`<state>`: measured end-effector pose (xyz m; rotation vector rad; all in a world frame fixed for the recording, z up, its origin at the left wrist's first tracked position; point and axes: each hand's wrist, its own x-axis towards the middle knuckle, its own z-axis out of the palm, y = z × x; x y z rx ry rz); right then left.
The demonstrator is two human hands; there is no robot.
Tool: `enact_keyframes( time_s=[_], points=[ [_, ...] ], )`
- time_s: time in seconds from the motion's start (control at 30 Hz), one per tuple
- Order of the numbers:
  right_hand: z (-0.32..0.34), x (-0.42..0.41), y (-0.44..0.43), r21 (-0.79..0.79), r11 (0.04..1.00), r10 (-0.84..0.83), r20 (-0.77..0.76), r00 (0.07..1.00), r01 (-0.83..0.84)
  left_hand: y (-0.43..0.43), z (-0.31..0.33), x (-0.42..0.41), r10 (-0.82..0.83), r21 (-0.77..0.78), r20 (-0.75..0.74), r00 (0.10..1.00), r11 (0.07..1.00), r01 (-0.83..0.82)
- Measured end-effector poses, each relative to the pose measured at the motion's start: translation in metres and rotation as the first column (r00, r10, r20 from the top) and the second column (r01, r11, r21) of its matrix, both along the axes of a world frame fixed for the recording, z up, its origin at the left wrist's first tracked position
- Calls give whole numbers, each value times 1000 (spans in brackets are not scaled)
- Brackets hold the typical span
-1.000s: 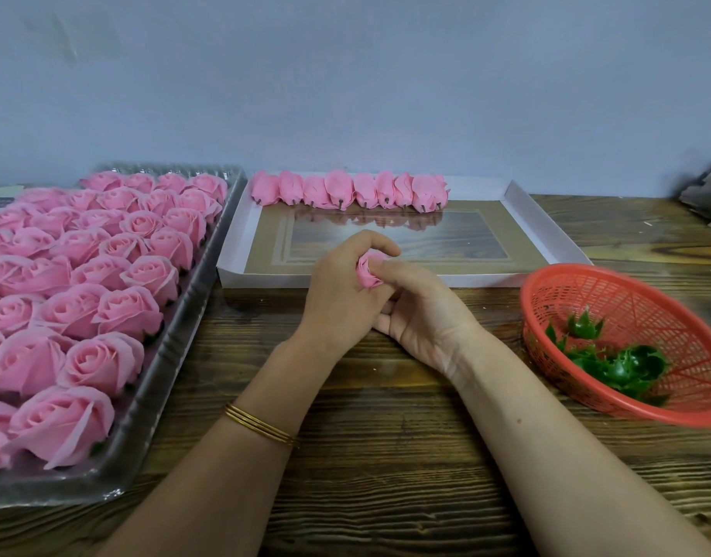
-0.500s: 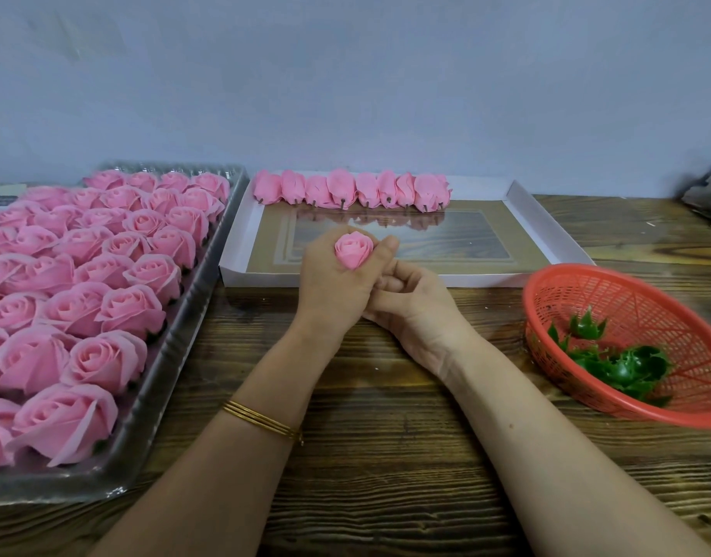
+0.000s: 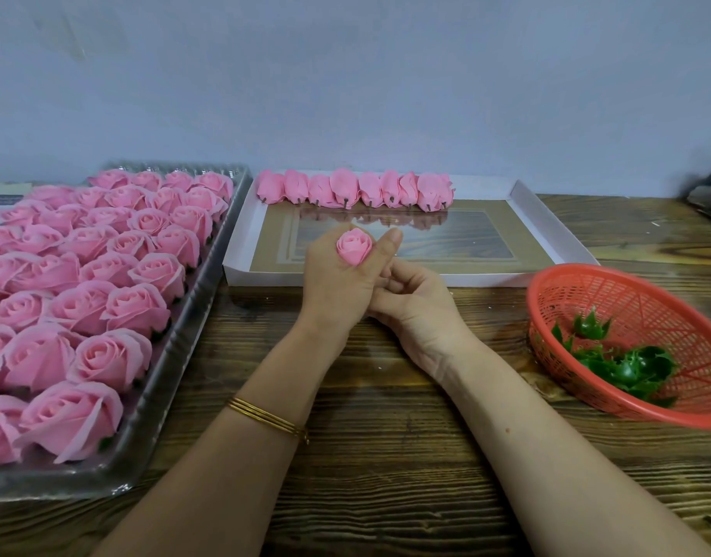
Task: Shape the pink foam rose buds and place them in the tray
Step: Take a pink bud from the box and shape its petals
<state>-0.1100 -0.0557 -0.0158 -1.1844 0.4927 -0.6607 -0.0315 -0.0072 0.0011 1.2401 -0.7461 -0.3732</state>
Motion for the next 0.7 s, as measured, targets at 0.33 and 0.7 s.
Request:
enact_keyframes(
  time_s=[0.33,0.7],
  points=[
    [2,-3,-2,12,996,84,46,995,-85,0,-3,6,-137,36,-19,990,990,137],
    [4,-6,-8,133,978,154,70,986,-162,3,2,8,-230,13,-157,960,972,235]
  ],
)
